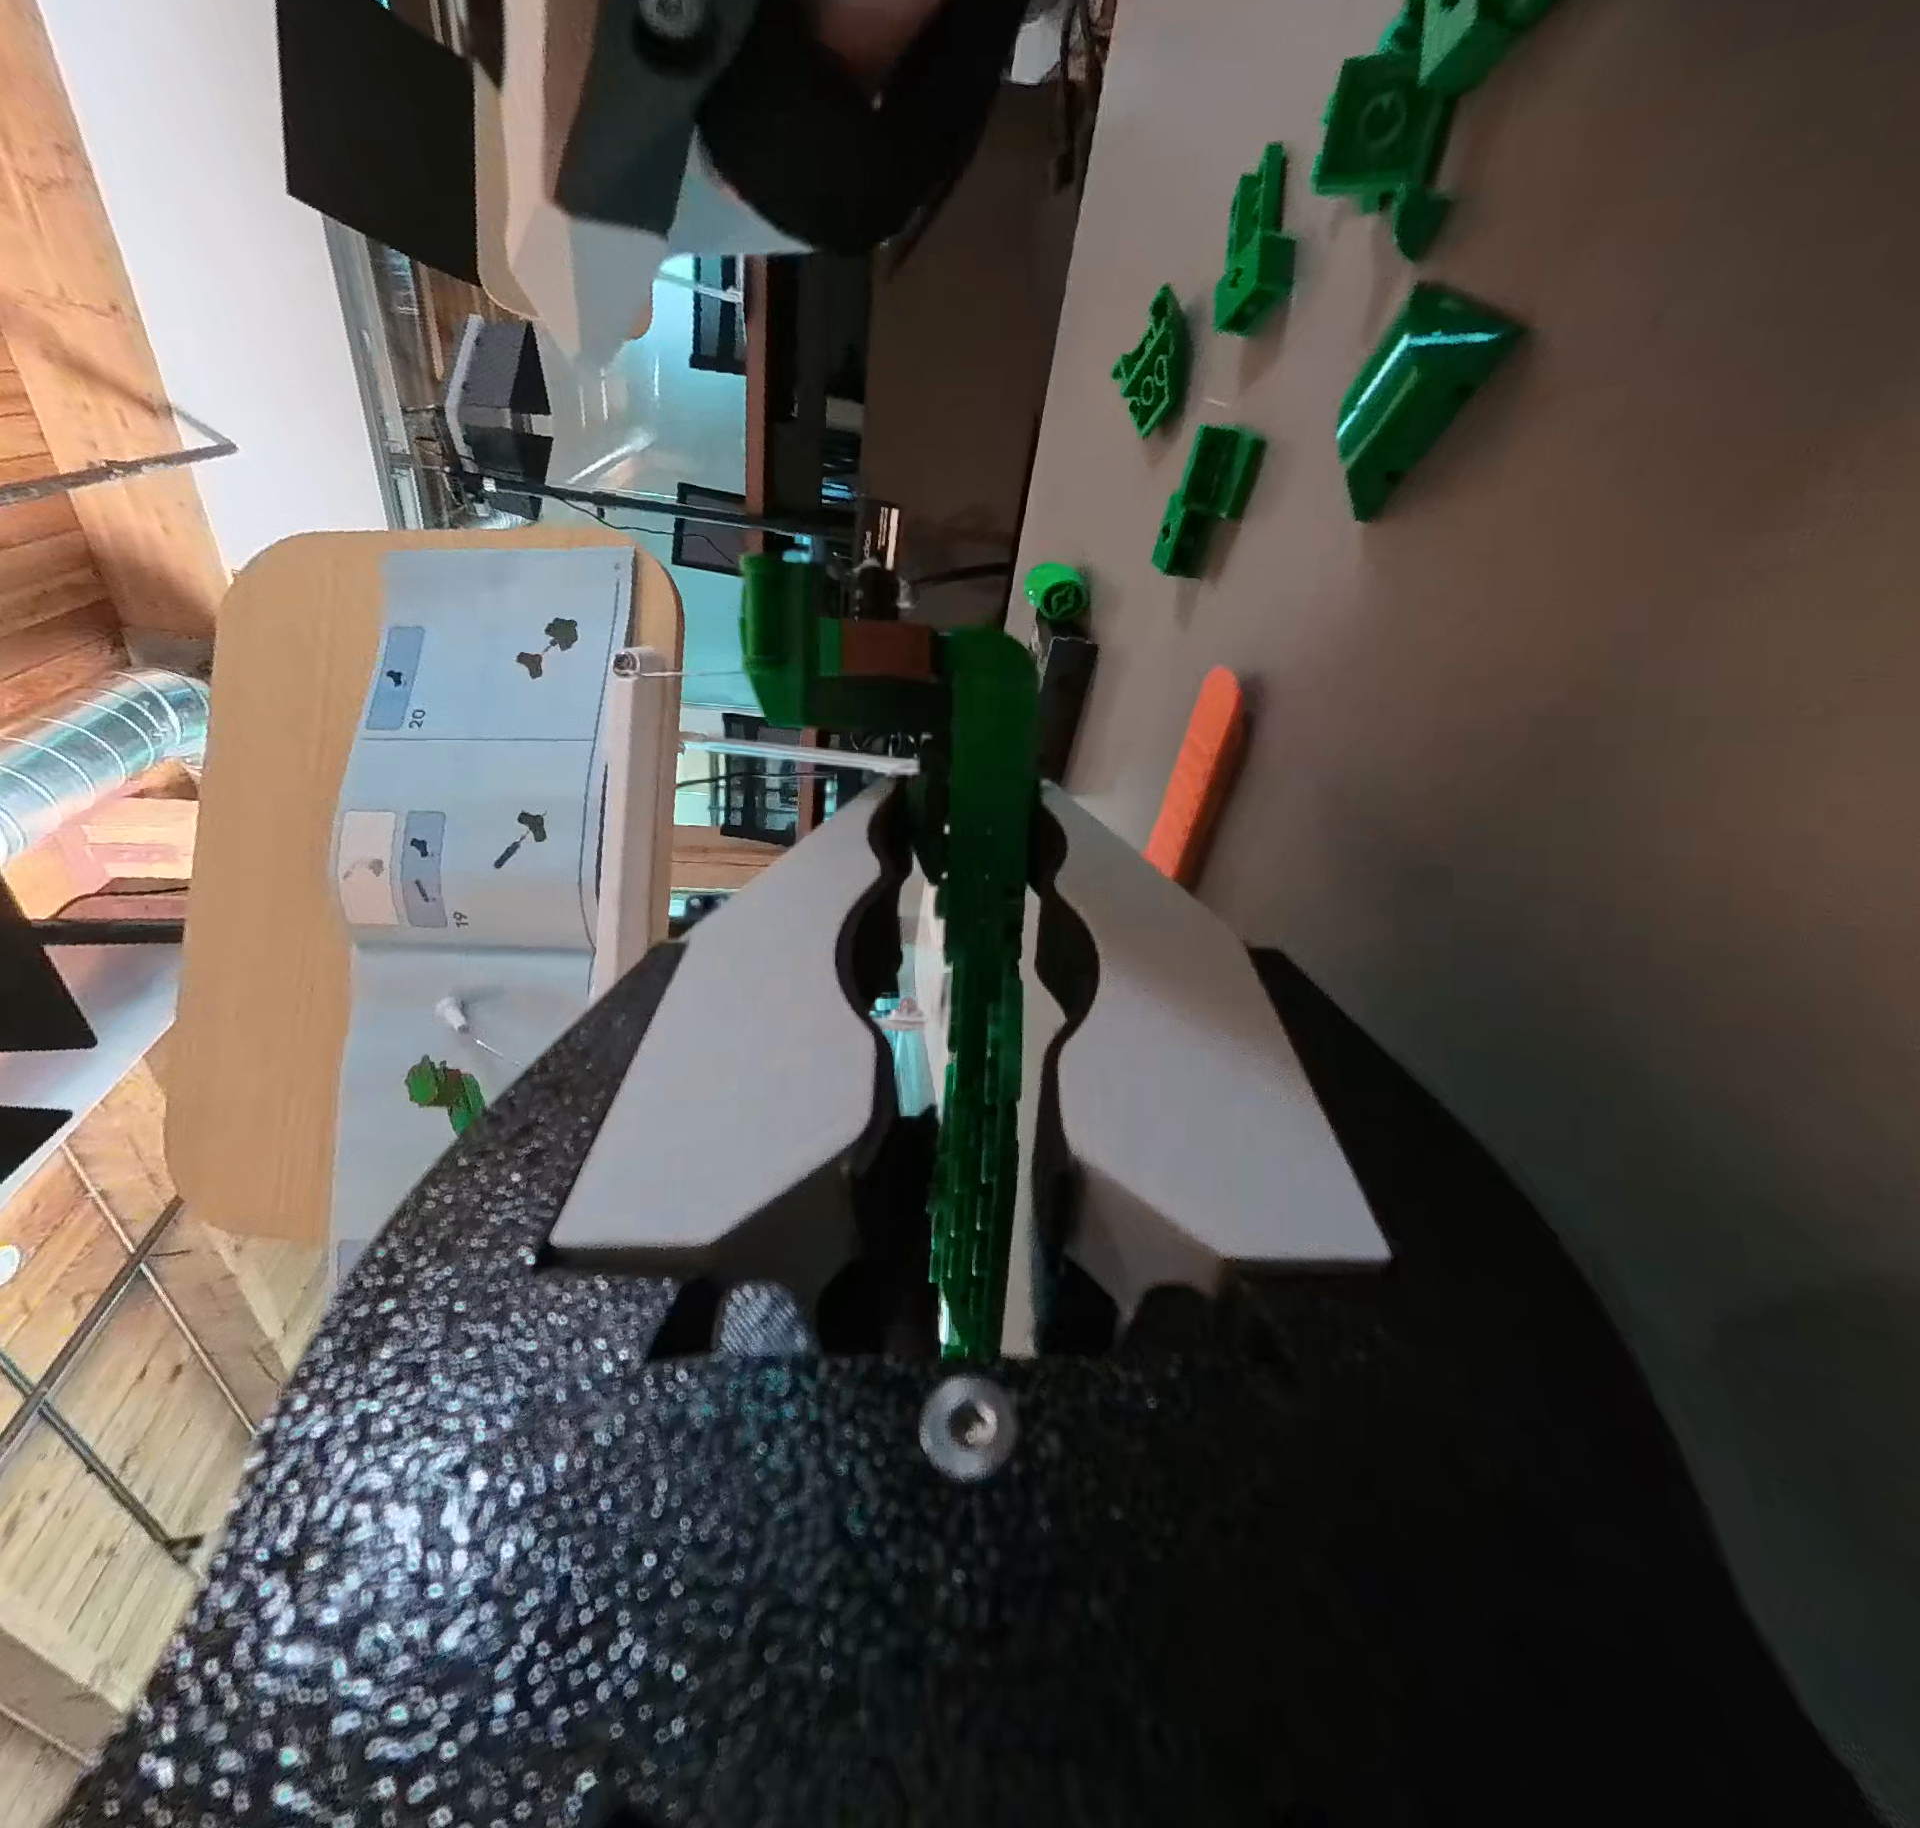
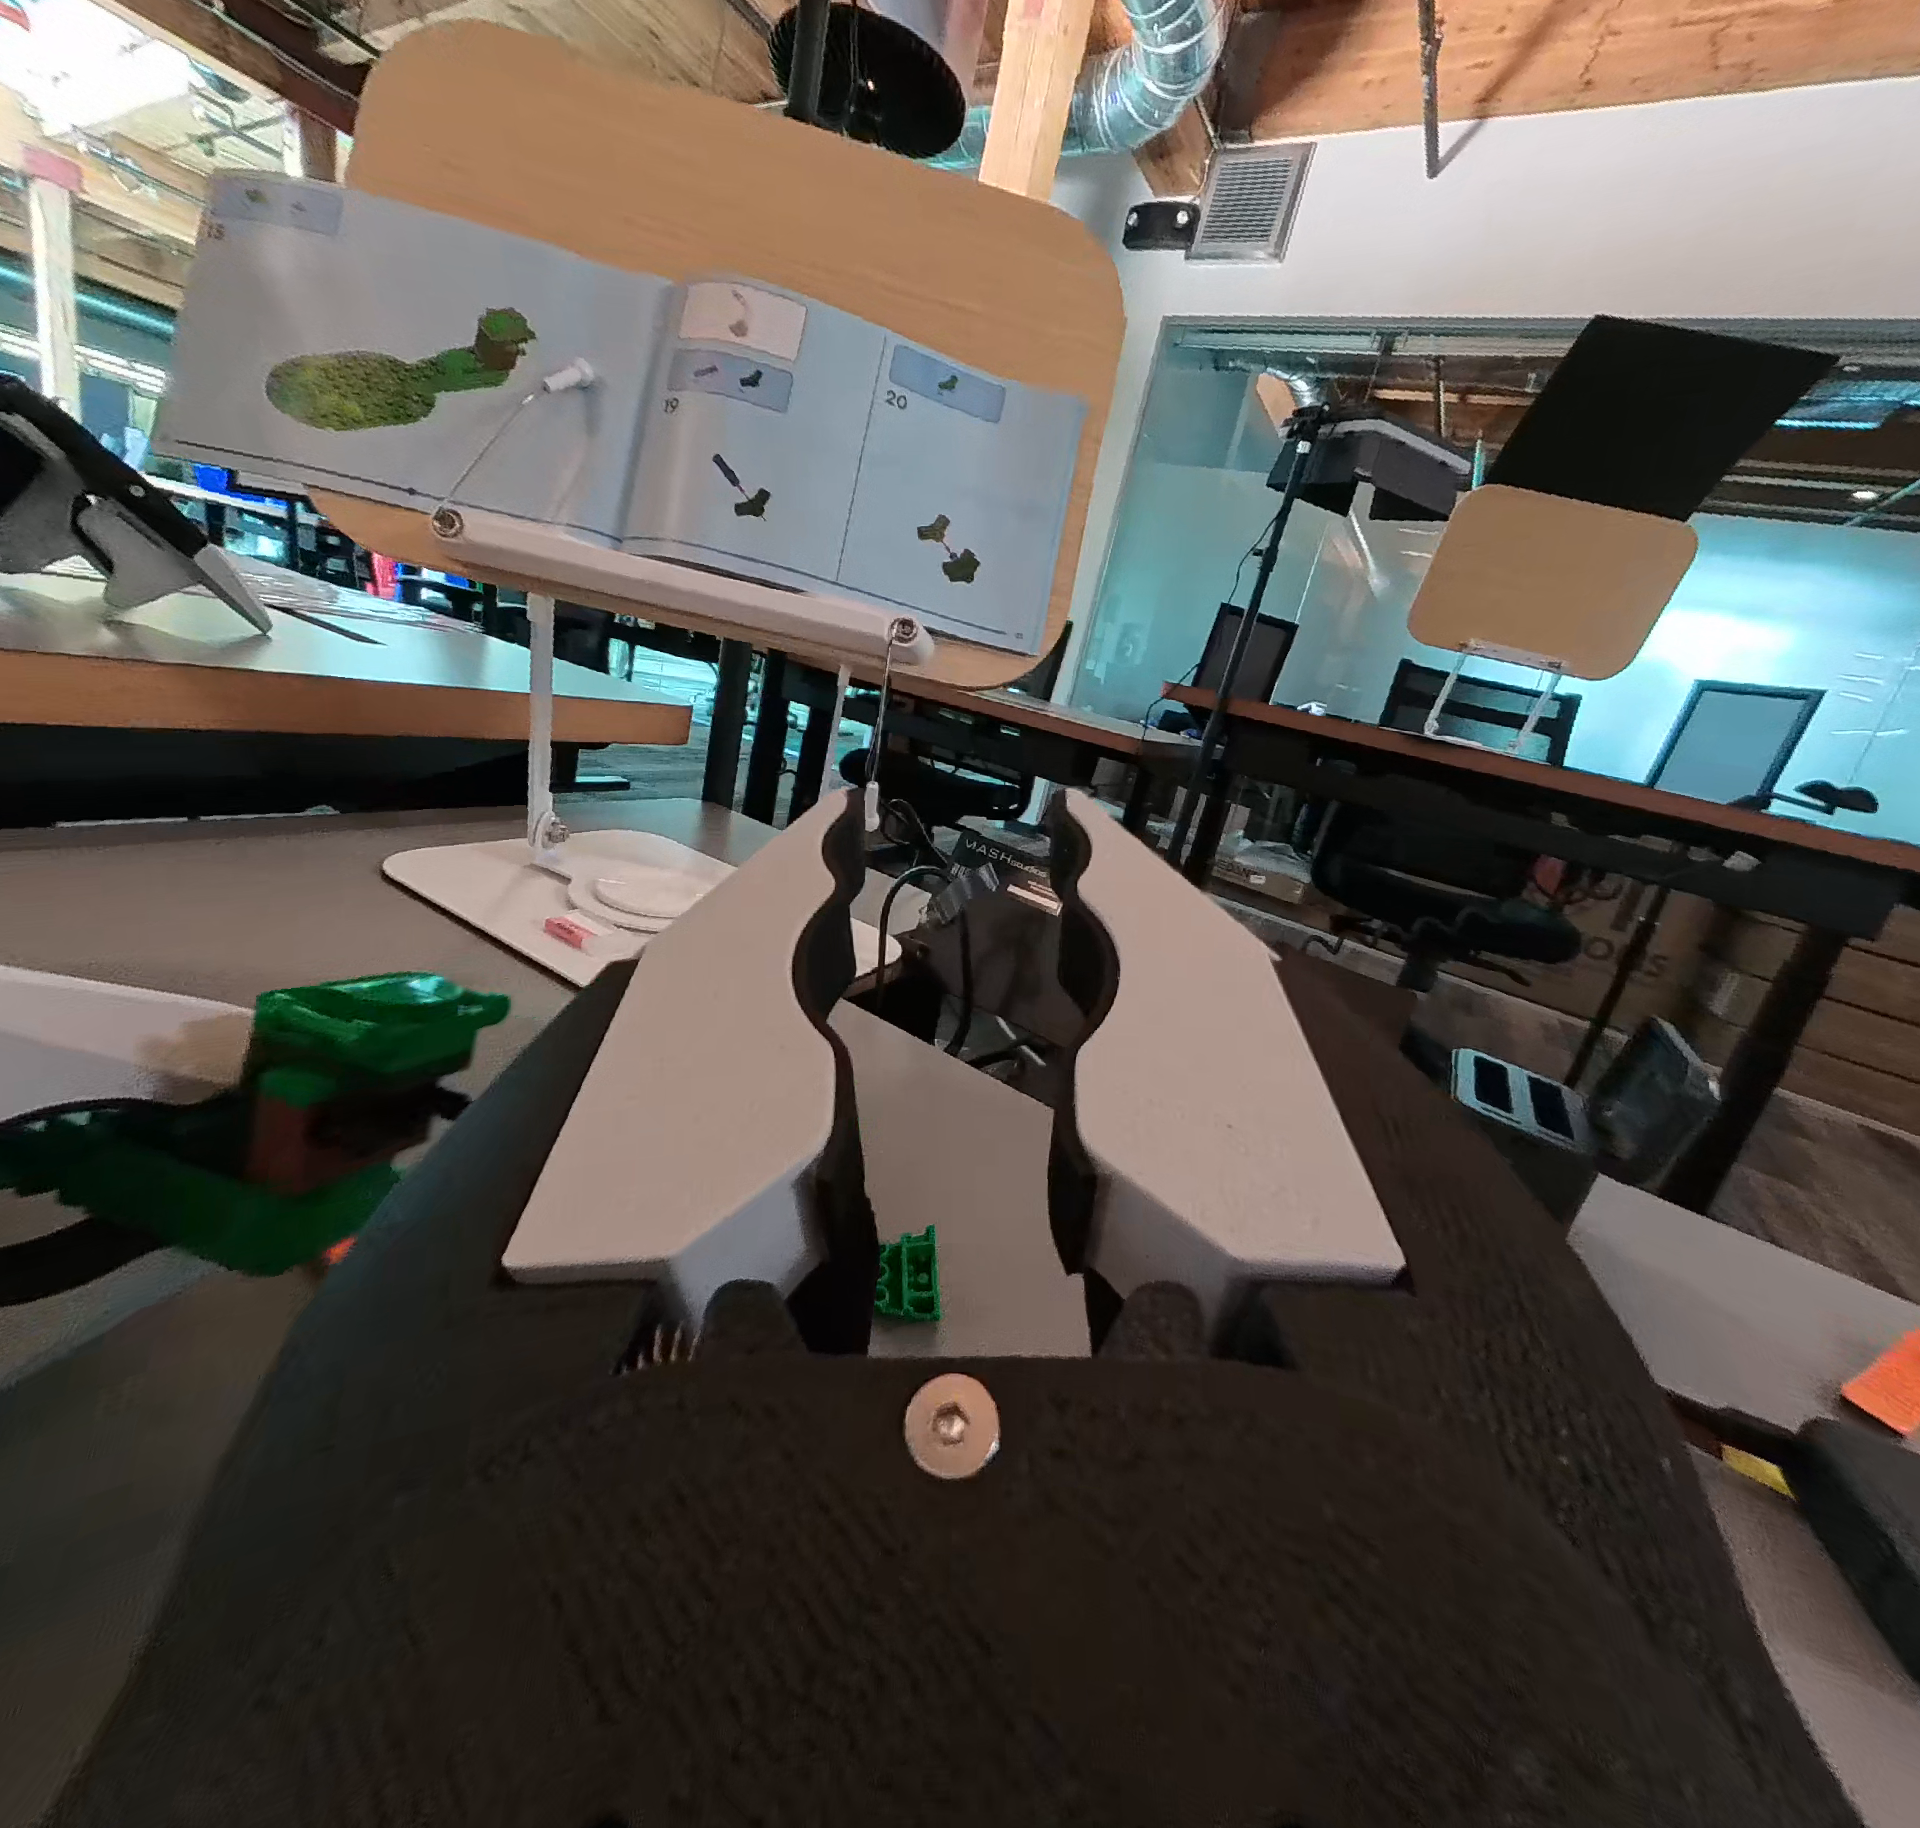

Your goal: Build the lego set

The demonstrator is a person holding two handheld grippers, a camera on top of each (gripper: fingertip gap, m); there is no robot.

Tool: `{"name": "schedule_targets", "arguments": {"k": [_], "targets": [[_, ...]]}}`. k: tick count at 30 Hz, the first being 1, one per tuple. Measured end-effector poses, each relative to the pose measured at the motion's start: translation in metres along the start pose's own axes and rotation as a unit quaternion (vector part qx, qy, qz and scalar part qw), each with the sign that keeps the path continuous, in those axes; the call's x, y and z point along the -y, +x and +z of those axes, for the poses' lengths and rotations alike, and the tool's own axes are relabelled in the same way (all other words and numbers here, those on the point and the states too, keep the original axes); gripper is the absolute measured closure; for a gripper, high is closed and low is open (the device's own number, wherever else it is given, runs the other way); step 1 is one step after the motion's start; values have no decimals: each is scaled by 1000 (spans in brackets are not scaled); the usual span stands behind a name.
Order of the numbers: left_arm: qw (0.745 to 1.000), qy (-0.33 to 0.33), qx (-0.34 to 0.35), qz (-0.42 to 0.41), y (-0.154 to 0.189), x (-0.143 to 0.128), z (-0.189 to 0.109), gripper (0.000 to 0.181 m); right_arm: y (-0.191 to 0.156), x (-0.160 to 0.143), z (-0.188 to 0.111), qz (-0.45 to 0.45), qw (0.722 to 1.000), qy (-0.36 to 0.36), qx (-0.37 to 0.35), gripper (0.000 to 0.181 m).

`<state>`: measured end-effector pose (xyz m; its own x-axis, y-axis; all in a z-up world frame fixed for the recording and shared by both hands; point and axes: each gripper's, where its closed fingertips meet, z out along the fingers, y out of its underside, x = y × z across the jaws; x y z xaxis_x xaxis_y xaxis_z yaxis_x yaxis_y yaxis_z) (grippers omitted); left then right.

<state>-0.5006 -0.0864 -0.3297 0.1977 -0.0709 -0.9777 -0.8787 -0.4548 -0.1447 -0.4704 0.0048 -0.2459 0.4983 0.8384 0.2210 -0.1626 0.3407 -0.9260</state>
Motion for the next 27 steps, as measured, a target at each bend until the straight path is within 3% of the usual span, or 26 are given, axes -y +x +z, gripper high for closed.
{"name": "schedule_targets", "arguments": {"k": [5, 7, 9, 11, 12, 16, 19, 22, 27], "targets": [[1000, -1, 0, -12, -1, -6, -13, 163, -9, -2, -1, 4, 1000, 0, 30, 147], [1000, 1, -6, 0, 7, -12, -19, 163, -35, 11, -6, 28, 992, 35, 116, 141], [1000, -2, 3, 4, 9, -22, -26, 163, -62, 26, -17, 75, 972, 68, 211, 119], [999, -17, 35, 18, 5, -37, -34, 163, -77, 23, -21, 106, 958, 44, 263, 101], [998, -27, 43, 29, 5, -45, -37, 163, -84, 24, -26, 113, 950, 38, 288, 100], [997, -27, 50, 54, 10, -56, -56, 163, -129, 22, -56, 106, 901, -5, 422, 116], [996, -17, 64, 54, 7, -58, -66, 163, -162, 7, -71, 86, 859, -68, 501, 109], [997, -3, 60, 43, 7, -57, -69, 163, -176, 6, -77, 100, 827, -91, 545, 118], [998, 17, 41, 47, 14, -48, -68, 162, -181, 0, -84, 91, 809, -117, 568, 138]]}}
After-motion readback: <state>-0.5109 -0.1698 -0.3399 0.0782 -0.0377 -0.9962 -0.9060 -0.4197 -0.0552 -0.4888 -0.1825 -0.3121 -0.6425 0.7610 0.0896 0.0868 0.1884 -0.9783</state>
